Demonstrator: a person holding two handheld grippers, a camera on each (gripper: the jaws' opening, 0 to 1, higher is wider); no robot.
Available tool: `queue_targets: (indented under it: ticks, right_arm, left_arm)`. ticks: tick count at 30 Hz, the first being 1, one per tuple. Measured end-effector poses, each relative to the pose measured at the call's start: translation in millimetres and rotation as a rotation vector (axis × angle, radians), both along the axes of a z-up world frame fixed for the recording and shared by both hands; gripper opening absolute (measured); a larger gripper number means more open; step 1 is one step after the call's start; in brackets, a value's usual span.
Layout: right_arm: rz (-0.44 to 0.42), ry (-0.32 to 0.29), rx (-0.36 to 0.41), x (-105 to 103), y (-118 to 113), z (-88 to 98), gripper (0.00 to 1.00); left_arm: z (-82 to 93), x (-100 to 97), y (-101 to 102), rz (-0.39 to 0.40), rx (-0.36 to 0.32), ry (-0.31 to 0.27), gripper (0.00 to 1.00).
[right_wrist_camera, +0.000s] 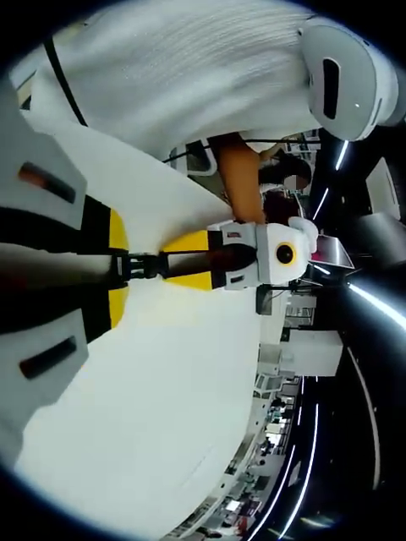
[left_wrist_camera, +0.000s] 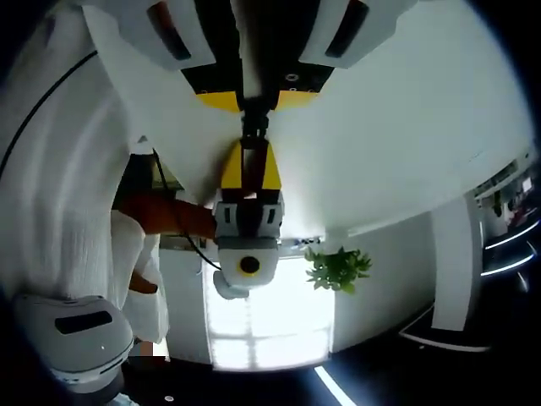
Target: Snap the two parts of the plastic buckle together until the buckle closes and remains connected.
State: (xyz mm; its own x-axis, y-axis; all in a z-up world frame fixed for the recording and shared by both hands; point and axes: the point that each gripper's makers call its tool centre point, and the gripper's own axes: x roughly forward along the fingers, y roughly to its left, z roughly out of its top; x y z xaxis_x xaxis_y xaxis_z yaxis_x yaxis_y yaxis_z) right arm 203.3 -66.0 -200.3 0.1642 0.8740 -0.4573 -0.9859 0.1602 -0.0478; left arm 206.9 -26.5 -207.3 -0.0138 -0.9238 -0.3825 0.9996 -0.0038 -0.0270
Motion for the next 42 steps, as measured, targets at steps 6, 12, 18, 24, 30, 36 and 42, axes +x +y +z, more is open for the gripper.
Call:
queue_targets:
  ticks: [6, 12, 18, 24, 30, 36, 42]
  right_arm:
    - [-0.001, 0.001, -0.006, 0, -1, -0.5, 0.13]
    - [0.001, -0.002, -0.006, 0, 0, -0.4, 0.13]
    - [0.007, -0.005, -0.006, 0, 3, -0.2, 0.13]
    - [0.014, -0.003, -0.004, 0, 4, -0.3, 0.12]
    - [0.039, -0.008, -0.004, 0, 9, -0.3, 0.12]
    - [0.045, -0.006, -0.004, 0, 10, -0.1, 0.11]
    - [0.046, -0.003, -0.001, 1, 10, -0.4, 0.11]
  left_arm:
    - [0.0, 0.3, 0, 0.000, -0.002, -0.003, 0.12]
    - [-0.2, 0.1, 0, -0.001, -0.003, -0.003, 0.12]
    - [-0.2, -0.8, -1, -0.005, -0.002, -0.001, 0.11]
    - [0.4, -1.4, -2, -0.004, 0.005, 0.018, 0.11]
    - [1.6, -3.8, -6, -0.016, 0.004, 0.004, 0.11]
    - [1.9, -4.6, -6, -0.015, 0.007, 0.014, 0.10]
    - [1.8, -4.5, -6, -0.015, 0.007, 0.011, 0.09]
